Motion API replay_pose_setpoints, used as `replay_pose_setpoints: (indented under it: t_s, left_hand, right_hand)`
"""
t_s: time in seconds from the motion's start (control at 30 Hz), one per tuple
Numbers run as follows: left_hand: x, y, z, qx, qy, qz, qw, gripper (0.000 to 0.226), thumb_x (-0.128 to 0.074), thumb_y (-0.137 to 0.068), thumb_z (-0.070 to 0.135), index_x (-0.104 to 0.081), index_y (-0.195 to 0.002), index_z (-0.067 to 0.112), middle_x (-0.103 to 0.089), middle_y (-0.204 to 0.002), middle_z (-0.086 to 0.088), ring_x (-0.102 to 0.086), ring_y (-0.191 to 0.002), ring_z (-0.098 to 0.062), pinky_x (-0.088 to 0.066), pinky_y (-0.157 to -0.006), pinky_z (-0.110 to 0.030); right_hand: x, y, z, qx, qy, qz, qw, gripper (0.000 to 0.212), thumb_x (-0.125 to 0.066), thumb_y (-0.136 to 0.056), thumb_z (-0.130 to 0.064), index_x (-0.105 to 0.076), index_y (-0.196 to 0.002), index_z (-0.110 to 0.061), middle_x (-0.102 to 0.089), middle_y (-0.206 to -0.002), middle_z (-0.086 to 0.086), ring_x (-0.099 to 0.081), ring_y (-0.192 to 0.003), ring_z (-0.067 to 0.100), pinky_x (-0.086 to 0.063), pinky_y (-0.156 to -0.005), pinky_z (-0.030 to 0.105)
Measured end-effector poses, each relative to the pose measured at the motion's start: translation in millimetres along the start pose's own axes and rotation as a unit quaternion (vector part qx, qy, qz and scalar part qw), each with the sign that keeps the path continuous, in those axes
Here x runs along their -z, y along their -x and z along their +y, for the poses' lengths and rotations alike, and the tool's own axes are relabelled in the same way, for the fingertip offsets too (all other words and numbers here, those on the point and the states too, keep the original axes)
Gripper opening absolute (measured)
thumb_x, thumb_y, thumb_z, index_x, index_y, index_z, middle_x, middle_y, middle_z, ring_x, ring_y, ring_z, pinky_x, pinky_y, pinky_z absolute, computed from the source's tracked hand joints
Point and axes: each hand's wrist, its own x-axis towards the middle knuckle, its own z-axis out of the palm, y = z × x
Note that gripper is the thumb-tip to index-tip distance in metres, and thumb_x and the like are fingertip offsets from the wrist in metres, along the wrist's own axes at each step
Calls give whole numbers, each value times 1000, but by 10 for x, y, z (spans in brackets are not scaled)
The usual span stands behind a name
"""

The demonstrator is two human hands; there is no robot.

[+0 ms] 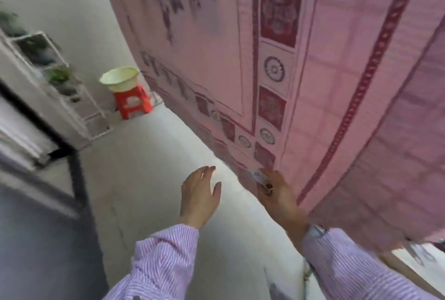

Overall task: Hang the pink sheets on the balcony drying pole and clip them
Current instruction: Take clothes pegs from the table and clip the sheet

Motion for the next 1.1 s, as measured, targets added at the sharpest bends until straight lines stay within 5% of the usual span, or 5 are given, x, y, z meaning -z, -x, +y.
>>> replay_pose_setpoints:
  t_s: [0.17,0.5,0.73,0.97,1.1]
  left_hand:
    - [388,-631,-876,74,-22,56,995,42,-55,-86,23,-48,-126,12,-52,-128,-10,-46,-118,-28,-33,-99,-39]
    - [905,-3083,-2308,115,-42,105,987,45,-54,-86,19,-45,-129,10,-46,-133,-12,-41,-121,-31,-32,-103,-42]
    - [1538,-4804,-3245,110,-56,152,981,46,-53,-87,20,-43,-131,11,-44,-136,-9,-36,-127,-25,-27,-106,-37]
    - [1841,-5928,-4746,131,-67,154,977,47,-52,-89,23,-40,-133,13,-41,-138,-7,-32,-129,-22,-25,-108,-37]
    - [2058,-6788,-5637,142,-45,142,979,48,-50,-90,23,-37,-135,14,-36,-141,-5,-29,-131,-20,-19,-108,-32]
  right_hand:
    - [-771,-1050,-561,54,-59,-77,994,26,-55,-87,-8,-57,-110,-20,-61,-93,-15,-55,-73,-15,-35,-59,0]
    - [-2172,-3764,-1154,152,-37,-62,986,17,-57,-85,-31,-60,-102,-28,-54,-68,-22,-52,-55,-1,-33,-49,10]
    - [-3248,-5636,-1865,178,-63,-88,978,31,-56,-82,-41,-56,-105,-20,-65,-85,-4,-58,-69,10,-47,-58,29]
    - [-4663,-7069,-2368,205,-66,-103,971,25,-61,-82,-34,-58,-101,-17,-57,-81,-16,-52,-69,-3,-40,-58,10]
    - [-5547,-7918,-2676,192,-29,-112,975,29,-57,-81,-47,-61,-98,-23,-67,-80,-3,-59,-69,9,-51,-61,36]
